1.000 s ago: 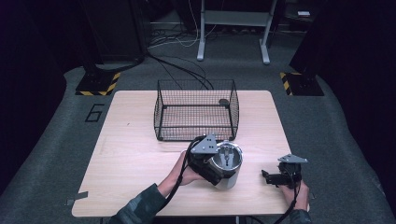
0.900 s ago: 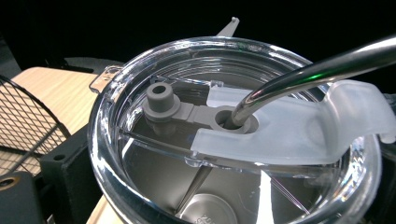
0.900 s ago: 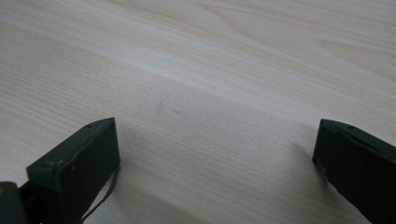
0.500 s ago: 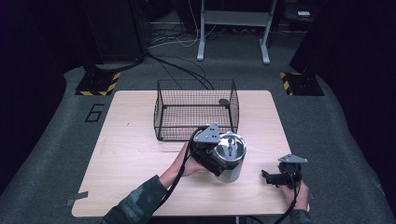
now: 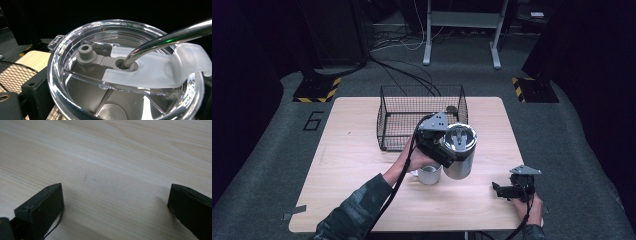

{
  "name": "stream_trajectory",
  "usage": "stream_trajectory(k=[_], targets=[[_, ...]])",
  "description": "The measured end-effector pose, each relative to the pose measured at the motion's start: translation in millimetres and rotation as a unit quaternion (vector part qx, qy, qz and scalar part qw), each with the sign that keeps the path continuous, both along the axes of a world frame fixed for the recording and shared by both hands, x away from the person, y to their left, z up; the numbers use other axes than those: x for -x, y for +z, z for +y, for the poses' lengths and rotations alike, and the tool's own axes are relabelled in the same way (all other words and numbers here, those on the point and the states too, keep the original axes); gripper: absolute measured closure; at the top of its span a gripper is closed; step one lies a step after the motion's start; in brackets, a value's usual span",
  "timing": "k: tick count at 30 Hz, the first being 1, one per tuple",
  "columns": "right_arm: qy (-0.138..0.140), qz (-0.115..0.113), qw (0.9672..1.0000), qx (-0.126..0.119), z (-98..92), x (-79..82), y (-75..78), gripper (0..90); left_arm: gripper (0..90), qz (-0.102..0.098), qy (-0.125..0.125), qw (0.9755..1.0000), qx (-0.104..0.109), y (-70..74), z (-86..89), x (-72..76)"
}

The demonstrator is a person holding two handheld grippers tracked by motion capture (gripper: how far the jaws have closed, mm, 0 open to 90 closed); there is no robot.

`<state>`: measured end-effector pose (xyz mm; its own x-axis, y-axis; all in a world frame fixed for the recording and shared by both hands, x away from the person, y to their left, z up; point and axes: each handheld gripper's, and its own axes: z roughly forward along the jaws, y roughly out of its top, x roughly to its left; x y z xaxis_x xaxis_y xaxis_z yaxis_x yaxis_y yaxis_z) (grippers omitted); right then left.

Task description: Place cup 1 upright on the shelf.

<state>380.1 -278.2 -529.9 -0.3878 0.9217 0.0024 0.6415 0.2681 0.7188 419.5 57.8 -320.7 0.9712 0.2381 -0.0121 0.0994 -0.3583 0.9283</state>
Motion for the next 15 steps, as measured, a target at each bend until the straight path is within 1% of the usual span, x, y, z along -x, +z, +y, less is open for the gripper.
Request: stream_trajectory(k=[3,4,5,6,9,11,14,15], targets=[[0.000,0.000,1.0000,0.000,0.0,0.0,0.0,0.0,3.7,0.000,0.000,1.0000,0.000,0.0,0.0,0.0],[0.000,0.000,1.0000,0.000,0.0,0.0,0.0,0.0,3.7,-0.006,0.011,0.9999,-0.003,8.2,0.9,-11.3],[0.000,0.000,1.0000,0.000,0.0,0.0,0.0,0.0,3.7,-0.006,0.011,0.9999,-0.003,8.2,0.9,-11.3],[0.000,0.000,1.0000,0.000,0.0,0.0,0.0,0.0,3.7,-0.006,0.015,0.9999,-0.002,10.6,1.5,-15.1],[0.000,0.000,1.0000,0.000,0.0,0.0,0.0,0.0,3.7,-0.007,0.021,0.9998,-0.002,12.6,1.8,-19.0],[0.000,0.000,1.0000,0.000,0.0,0.0,0.0,0.0,3.7,-0.010,0.023,0.9997,-0.007,14.3,2.1,-22.3],[0.001,0.000,1.0000,0.000,-0.1,0.0,0.0,0.0,3.7,-0.009,0.027,0.9996,-0.006,16.0,1.9,-26.4],[0.000,0.000,1.0000,0.000,0.0,0.0,0.0,0.0,3.7,-0.012,0.028,0.9995,-0.009,16.8,2.3,-28.2]])
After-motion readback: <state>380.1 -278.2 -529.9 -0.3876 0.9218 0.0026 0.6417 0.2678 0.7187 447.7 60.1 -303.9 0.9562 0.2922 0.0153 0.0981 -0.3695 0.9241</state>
